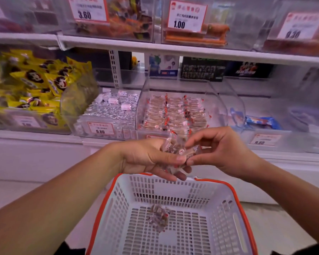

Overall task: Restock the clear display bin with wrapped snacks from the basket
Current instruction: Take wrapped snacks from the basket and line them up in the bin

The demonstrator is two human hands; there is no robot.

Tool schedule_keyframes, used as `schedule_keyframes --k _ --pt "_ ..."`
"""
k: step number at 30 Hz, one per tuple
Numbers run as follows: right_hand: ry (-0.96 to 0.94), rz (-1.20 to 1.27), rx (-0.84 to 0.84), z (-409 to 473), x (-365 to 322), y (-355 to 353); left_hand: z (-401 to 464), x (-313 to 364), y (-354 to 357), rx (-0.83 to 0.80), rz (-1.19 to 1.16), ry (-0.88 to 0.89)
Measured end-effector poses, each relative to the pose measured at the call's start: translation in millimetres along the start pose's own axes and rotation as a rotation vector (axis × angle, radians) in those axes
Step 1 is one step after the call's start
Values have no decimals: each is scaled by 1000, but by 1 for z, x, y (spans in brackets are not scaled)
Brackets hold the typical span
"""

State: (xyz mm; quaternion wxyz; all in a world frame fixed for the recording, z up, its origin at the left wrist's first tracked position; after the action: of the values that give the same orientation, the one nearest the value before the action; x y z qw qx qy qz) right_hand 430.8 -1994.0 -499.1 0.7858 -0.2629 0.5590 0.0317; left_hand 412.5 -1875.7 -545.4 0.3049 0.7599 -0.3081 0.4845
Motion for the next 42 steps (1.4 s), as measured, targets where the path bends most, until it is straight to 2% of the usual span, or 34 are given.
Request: schedule_keyframes --k 3,6,8,12,16,18,21,24,26,28,32,34,37,40,42 --pt "13 -102 3 4 1 -3 12 -1 -2 38 66 -15" --pt "26 -176 12 8 3 -2 22 -4 -7 86 250 -53" --pt "-6 -252 9 10 2 1 26 -3 -12 139 381 -69" --pt "-42 -413 33 13 1 4 29 4 -21 249 496 -73" --pt "-29 -386 -65 12 -5 5 30 11 -24 322 660 -115" --pt "-76 -442 -105 12 -14 5 29 20 -24 350 757 -114" --pt "-198 -663 -85 14 -33 11 23 42 -28 451 896 -65" --pt "-269 -800 -118 20 -45 17 19 56 -26 497 959 -46" --pt "-231 -804 -148 32 -48 6 17 65 -32 521 924 -28" --pt "-137 -806 -104 50 -46 -24 10 82 -49 620 862 39" --pt "61 -1023 -27 88 -28 -93 -8 111 -84 928 874 360" --pt "148 -1106 -78 99 -9 -99 1 103 -89 925 958 380" --pt "214 -1252 -168 108 18 -85 24 86 -91 844 1106 317" --pt "272 -1433 -176 114 31 -77 35 82 -90 836 1242 284" --pt "295 -1449 -201 117 35 -69 39 81 -91 843 1284 274"
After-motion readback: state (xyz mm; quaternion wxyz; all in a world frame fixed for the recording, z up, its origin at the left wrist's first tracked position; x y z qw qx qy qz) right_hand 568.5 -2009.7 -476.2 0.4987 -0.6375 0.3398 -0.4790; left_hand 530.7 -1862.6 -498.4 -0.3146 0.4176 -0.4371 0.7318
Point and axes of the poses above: each hand's wrist, its own z-axis towards the middle knuckle, its own y-axis out of the palm, x = y × z, the point moved 9 cm from there along z, towards the middle knuckle, and after that the axes turned 1 degree about -x, right-handed, at the moved point
